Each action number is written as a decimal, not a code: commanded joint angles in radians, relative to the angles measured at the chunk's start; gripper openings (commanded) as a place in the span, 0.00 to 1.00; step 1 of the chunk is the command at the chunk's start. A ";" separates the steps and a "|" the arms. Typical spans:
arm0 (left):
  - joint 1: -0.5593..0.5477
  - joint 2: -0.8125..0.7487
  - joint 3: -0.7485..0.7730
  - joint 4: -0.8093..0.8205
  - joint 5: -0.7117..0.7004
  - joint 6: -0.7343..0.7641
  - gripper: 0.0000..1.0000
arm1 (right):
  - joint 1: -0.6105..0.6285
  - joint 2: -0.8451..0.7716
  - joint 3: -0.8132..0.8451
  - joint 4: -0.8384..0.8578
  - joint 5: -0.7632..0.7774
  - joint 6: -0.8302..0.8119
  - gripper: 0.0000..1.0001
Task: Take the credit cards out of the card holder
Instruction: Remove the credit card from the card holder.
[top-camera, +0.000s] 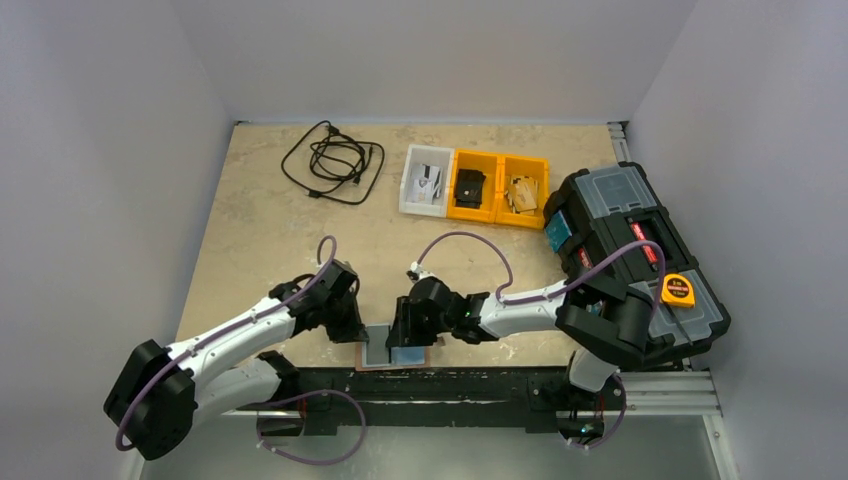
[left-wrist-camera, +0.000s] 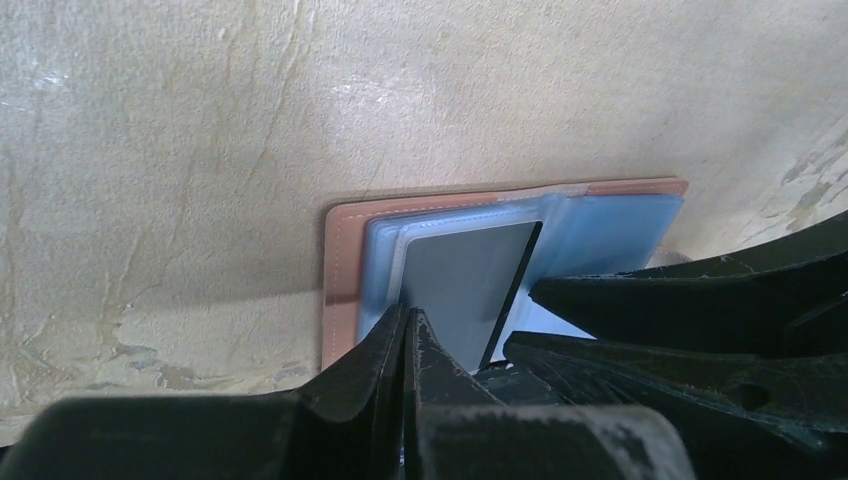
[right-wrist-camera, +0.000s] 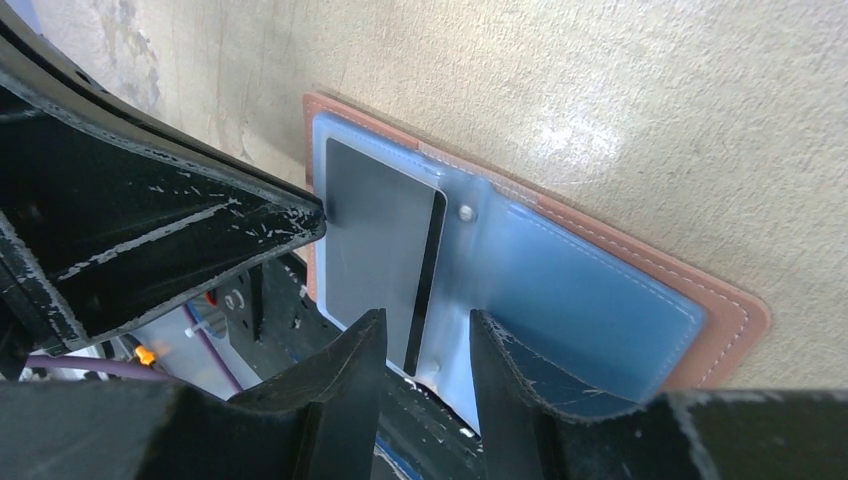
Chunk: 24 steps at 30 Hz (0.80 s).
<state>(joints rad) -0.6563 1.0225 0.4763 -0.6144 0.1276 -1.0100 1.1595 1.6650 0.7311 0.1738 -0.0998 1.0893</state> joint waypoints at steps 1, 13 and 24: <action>0.004 0.016 -0.016 0.050 0.015 -0.002 0.00 | -0.008 0.023 -0.020 0.057 -0.022 0.017 0.37; -0.074 0.085 -0.043 0.121 0.003 -0.073 0.00 | -0.021 0.084 -0.043 0.137 -0.069 0.032 0.36; -0.079 0.082 -0.048 0.069 -0.057 -0.112 0.00 | -0.070 0.078 -0.191 0.385 -0.169 0.106 0.33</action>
<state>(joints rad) -0.7280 1.0931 0.4580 -0.4900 0.1345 -1.1065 1.1027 1.7157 0.6064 0.4820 -0.2249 1.1629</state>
